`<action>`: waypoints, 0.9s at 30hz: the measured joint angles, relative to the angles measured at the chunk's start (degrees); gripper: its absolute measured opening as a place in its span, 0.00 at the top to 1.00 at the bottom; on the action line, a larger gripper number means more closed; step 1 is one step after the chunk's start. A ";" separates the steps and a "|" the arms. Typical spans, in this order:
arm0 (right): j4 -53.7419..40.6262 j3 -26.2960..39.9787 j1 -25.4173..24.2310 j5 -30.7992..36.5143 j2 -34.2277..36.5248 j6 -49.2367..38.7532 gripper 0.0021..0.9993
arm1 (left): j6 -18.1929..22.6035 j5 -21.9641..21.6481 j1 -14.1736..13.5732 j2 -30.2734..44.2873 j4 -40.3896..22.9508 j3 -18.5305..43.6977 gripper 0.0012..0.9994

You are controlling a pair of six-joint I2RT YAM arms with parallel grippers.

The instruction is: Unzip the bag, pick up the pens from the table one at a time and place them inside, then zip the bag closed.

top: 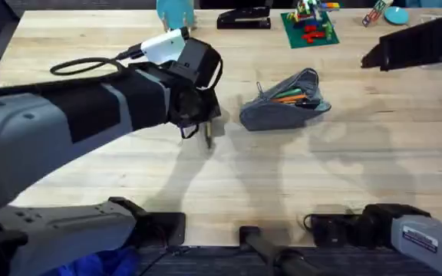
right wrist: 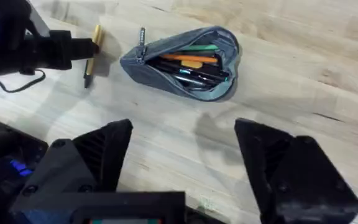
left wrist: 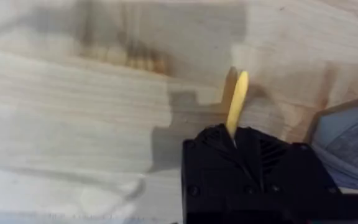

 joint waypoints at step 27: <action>-0.67 -0.15 -0.01 0.00 -3.59 -0.01 0.00 | 31.77 13.55 0.00 -4.69 22.33 12.17 0.96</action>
